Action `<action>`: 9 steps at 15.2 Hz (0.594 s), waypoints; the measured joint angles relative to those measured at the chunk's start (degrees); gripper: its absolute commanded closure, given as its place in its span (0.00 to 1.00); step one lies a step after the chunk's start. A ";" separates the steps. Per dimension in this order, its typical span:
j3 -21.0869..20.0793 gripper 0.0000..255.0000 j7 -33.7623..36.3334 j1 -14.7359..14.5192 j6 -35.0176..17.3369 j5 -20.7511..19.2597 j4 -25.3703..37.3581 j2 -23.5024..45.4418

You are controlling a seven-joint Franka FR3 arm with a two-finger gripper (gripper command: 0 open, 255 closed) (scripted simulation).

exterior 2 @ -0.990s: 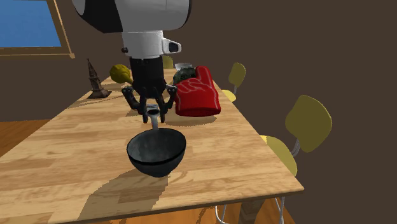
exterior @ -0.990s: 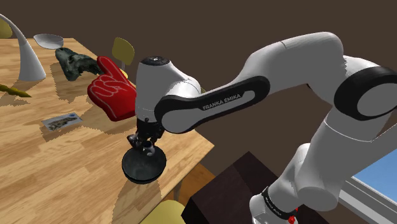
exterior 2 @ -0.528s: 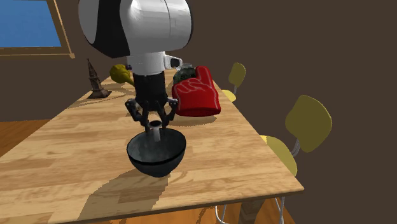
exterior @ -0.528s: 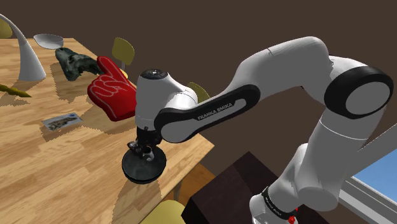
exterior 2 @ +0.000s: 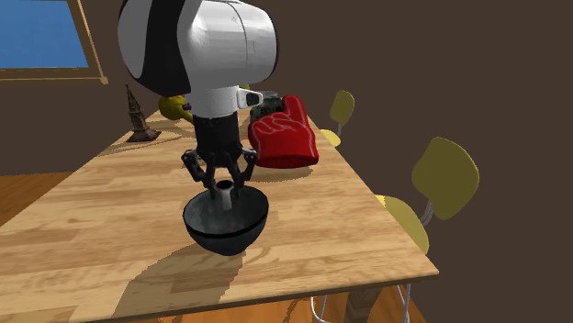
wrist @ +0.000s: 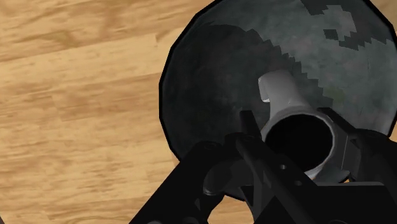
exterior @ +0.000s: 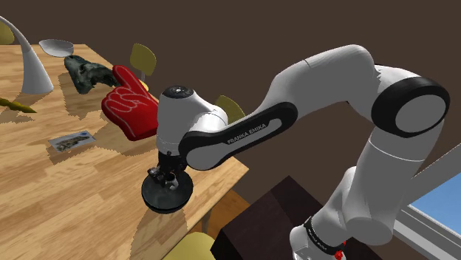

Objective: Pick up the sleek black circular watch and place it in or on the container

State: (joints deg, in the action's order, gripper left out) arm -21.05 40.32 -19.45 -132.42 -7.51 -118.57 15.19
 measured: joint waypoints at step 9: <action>-0.23 0.00 -0.53 0.23 1.91 0.71 0.82 -1.22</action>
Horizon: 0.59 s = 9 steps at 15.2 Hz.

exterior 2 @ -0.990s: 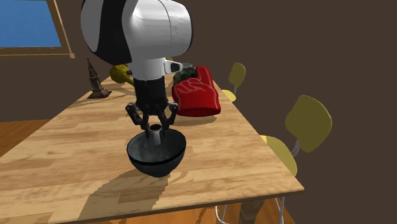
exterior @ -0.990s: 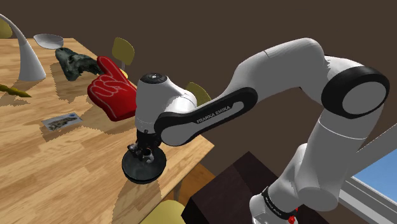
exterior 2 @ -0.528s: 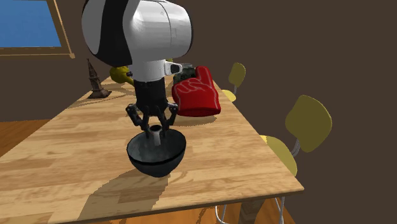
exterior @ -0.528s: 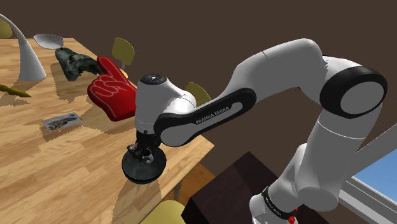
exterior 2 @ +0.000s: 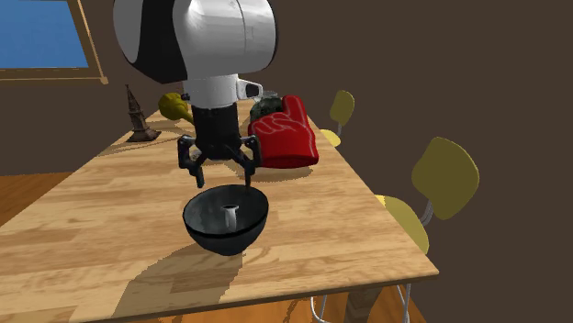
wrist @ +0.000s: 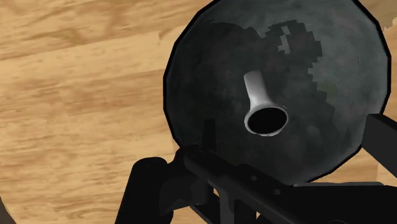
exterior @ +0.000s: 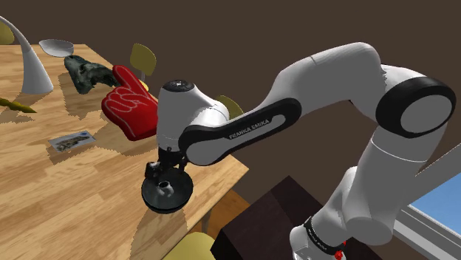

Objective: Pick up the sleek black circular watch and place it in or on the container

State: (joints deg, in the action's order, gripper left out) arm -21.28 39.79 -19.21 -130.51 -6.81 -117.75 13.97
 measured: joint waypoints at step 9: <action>-0.52 0.00 -1.04 0.37 4.43 1.63 1.62 -3.03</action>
